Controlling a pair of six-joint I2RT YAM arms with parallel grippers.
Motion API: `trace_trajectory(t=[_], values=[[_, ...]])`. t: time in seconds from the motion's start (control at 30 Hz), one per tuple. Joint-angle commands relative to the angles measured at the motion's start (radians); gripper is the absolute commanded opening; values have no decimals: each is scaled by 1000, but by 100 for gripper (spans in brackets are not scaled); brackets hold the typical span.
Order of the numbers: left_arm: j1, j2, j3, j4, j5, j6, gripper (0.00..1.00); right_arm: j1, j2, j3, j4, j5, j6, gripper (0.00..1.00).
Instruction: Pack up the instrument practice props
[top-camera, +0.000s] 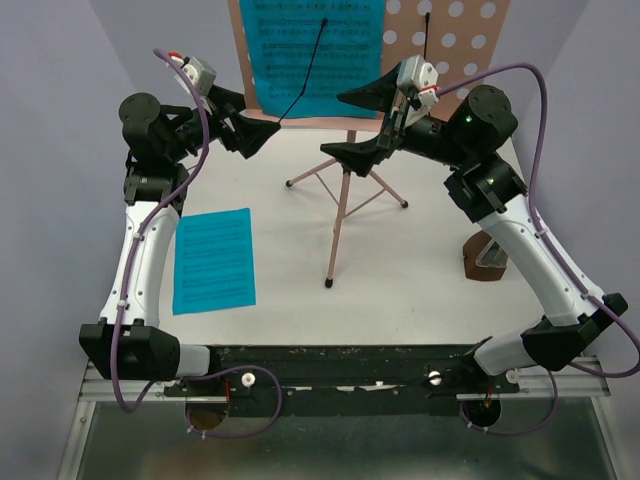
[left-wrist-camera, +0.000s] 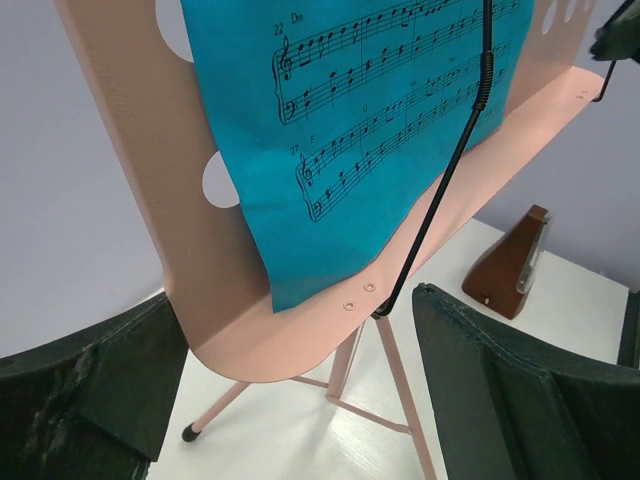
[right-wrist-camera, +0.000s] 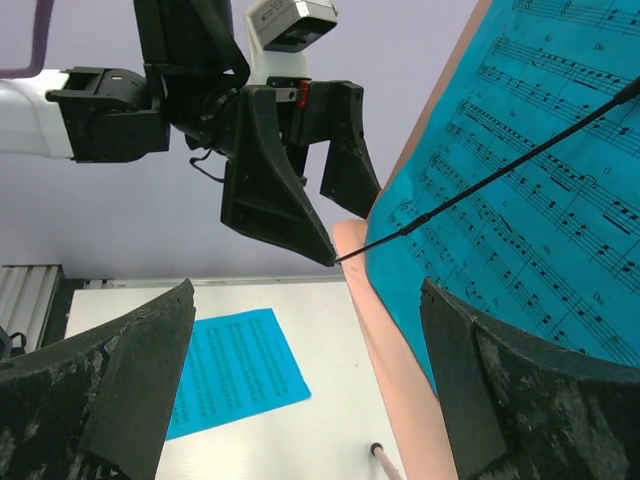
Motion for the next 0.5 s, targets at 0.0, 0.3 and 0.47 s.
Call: trace_trajectory(t=[0.0,0.3,0.47], values=[[-46,-52,3,21,54,-27,96,4,25,32,-23,32,23,100],[-43,-140,-58,-60,-77,52,99,6,108,84,5,-6,102,100],[-40,-115,-29,-30,-167,-1,99,15,182,173,46,-2,138,100]])
